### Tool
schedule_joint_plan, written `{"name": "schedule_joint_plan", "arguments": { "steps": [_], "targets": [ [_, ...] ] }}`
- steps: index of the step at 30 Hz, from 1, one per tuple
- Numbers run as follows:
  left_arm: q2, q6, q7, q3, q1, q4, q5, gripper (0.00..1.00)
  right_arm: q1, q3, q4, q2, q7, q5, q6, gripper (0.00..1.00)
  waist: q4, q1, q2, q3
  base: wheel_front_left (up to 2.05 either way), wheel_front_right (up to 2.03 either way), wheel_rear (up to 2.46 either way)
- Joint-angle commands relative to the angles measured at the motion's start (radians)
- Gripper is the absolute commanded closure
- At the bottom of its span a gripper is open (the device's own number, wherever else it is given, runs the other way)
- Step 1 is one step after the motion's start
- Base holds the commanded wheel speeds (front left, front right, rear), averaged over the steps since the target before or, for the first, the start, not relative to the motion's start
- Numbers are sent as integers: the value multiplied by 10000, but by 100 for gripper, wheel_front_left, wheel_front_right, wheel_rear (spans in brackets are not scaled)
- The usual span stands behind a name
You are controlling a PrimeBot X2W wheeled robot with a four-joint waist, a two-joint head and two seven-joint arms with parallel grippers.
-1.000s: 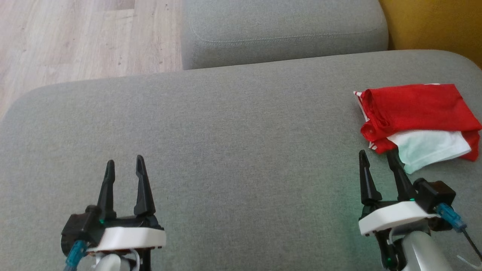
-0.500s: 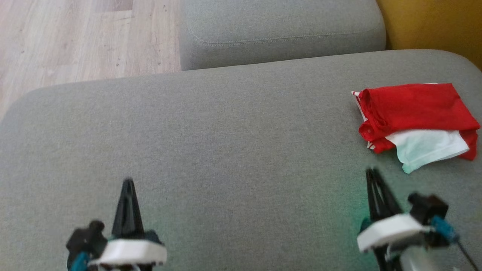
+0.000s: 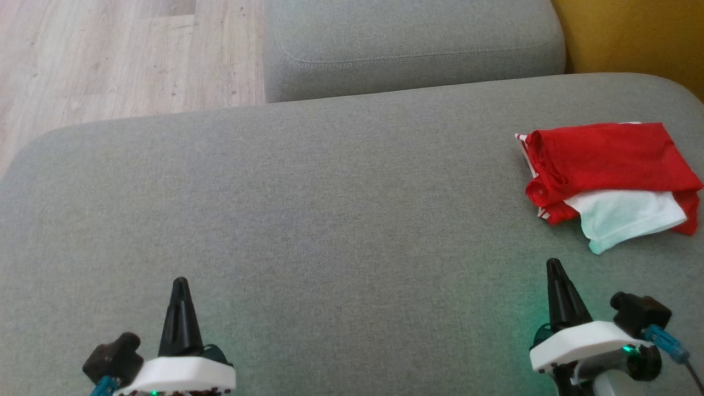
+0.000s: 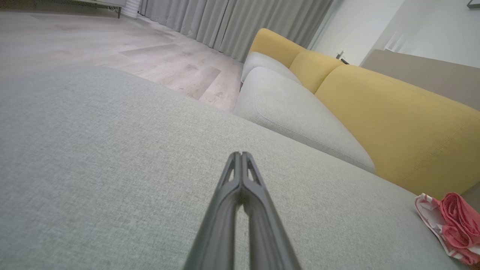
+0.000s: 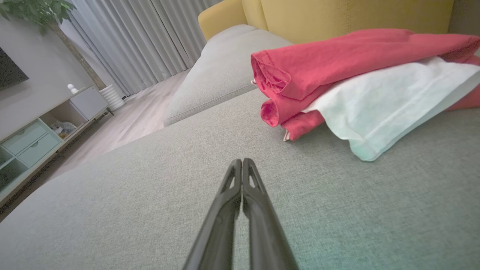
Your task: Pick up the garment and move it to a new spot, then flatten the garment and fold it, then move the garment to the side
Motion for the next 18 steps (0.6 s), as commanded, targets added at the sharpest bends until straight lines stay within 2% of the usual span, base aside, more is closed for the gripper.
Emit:
{"name": "schedule_joint_plan", "arguments": {
  "steps": [1, 18],
  "targets": [
    [10, -59, 81, 186, -492, -342, -296, 100, -481, -92, -405, -16, 85, 371, -1, 100, 6, 0, -1, 1, 0, 0, 0],
    [20, -215, 553, 490, -612, -351, -1841, 100, -508, -318, -662, -18, 545, 2124, -2, 100, 48, 0, -1, 5, 0, 0, 0]
  ]
}}
